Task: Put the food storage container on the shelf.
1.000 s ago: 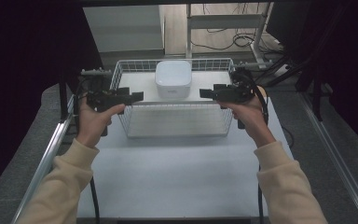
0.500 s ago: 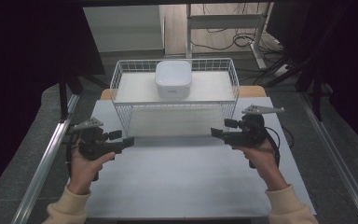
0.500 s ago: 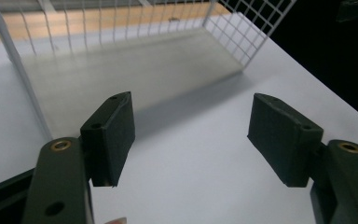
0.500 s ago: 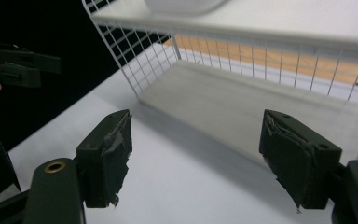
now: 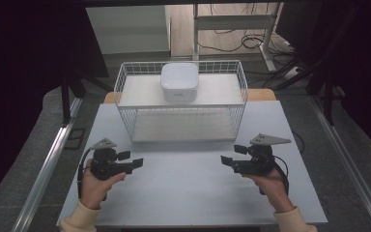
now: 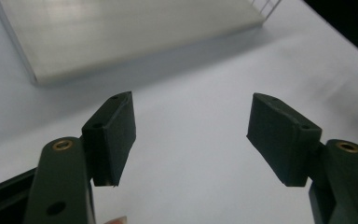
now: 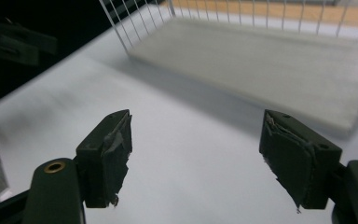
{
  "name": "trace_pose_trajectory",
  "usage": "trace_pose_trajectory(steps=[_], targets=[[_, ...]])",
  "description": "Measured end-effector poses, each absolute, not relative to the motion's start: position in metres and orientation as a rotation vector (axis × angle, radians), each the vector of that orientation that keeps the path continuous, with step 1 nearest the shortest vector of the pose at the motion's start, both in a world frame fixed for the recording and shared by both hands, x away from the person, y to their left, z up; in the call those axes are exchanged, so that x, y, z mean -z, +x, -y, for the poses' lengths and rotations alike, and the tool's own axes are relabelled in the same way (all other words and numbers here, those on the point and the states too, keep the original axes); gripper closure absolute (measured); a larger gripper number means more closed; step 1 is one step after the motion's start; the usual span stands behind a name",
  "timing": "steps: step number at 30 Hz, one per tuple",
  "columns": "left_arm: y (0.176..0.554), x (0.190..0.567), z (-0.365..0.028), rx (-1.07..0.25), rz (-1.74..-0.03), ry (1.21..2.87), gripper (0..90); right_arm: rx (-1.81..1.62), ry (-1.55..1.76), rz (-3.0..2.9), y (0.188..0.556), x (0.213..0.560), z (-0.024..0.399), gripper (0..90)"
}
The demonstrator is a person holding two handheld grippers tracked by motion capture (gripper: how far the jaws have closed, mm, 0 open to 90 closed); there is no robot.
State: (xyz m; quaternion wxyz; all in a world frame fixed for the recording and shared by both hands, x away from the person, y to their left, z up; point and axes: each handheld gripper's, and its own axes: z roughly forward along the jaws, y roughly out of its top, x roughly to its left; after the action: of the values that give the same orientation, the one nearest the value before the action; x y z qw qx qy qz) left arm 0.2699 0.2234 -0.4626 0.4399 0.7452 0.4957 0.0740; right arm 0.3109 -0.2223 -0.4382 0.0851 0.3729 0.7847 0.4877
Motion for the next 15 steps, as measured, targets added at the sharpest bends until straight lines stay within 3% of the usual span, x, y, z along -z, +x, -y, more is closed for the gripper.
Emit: trace_pose_trajectory(steps=[4, 15], targets=[[0.268, 0.475, -0.22, -0.174, -1.245, 1.88, 32.3, -1.383, 1.142, -2.379, 0.309, 0.46, 0.227, 24.9], [0.267, 0.478, -0.22, -0.189, -1.244, 1.89, 32.1, -1.369, 1.14, -2.381, 0.309, 0.462, 0.226, 24.9]])
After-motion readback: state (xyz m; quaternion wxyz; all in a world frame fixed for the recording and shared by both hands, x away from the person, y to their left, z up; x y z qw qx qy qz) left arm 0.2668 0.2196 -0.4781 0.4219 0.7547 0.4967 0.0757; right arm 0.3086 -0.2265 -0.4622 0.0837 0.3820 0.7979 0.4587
